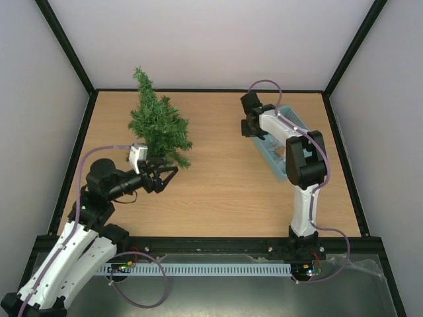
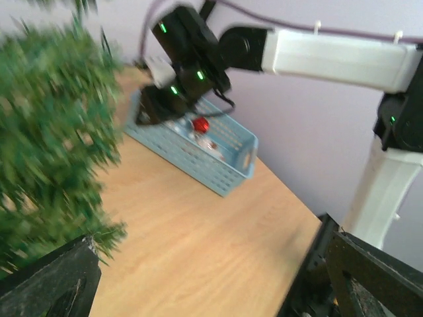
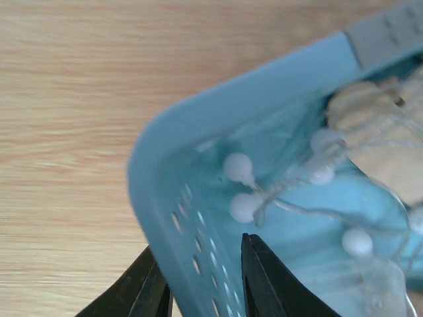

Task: Decorate the small christmas tree
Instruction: Move the storage box to the center of the board.

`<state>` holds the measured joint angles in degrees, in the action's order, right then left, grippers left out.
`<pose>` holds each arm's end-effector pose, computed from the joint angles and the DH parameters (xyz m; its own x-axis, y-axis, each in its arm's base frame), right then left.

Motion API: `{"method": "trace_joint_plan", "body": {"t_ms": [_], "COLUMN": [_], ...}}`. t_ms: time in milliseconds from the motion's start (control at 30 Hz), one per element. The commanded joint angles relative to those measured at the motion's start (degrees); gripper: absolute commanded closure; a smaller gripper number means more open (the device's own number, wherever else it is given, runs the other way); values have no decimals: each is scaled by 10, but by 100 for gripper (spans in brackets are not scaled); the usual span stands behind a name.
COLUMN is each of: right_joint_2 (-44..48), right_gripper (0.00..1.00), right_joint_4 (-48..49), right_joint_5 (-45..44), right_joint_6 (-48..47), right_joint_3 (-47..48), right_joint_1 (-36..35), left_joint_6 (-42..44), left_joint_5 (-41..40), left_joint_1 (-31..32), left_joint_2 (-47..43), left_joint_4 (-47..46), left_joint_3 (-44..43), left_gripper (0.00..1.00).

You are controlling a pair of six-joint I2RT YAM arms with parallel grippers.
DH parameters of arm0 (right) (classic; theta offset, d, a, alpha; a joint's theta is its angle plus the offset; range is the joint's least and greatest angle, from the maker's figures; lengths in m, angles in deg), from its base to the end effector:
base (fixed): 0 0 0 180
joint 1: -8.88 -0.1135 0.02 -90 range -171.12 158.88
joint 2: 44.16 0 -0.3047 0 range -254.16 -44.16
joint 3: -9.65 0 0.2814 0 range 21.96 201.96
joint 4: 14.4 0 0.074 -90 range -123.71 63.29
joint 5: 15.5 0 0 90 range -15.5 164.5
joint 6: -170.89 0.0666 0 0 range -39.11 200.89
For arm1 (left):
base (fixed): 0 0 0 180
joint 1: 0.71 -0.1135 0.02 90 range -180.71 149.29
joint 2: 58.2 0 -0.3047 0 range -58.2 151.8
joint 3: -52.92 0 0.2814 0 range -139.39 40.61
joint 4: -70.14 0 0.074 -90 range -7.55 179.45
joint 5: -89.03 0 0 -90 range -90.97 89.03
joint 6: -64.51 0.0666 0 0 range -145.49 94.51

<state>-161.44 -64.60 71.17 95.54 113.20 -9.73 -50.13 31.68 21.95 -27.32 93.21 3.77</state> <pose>0.4701 0.1542 0.1913 -0.8981 -0.0360 -0.4384 -0.0695 0.9957 0.0607 0.1295 -0.0930 0.3472 -0.4123 -0.2083 -0.8869 0.7136 0.5314 -0.4565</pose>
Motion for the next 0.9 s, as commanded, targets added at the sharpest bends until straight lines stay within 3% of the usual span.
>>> {"method": "trace_joint_plan", "body": {"t_ms": [0, 233, 367, 667, 867], "right_joint_2": [-32, -27, -22, 59, 127], "right_gripper": [74, 76, 75, 56, 54], "right_joint_4": [25, 104, 117, 66, 55], "right_joint_5": [21, 51, 38, 8, -47], "right_joint_6": [21, 100, 99, 59, 44], "right_joint_3": [52, 34, 23, -3, -77], "right_joint_1": [-34, -48, -49, -43, -12], "left_joint_6": [-75, -42, -10, 45, 66], "left_joint_5": [39, -27, -69, -155, -211], "left_joint_1": [34, 130, 170, 178, 178], "left_joint_2": [-10, 52, 72, 78, 71], "left_joint_4": [-107, -86, -60, 9, 54], "left_joint_3": [58, 64, 48, 14, -5], "left_gripper": [6, 6, 5, 0, 0]}}
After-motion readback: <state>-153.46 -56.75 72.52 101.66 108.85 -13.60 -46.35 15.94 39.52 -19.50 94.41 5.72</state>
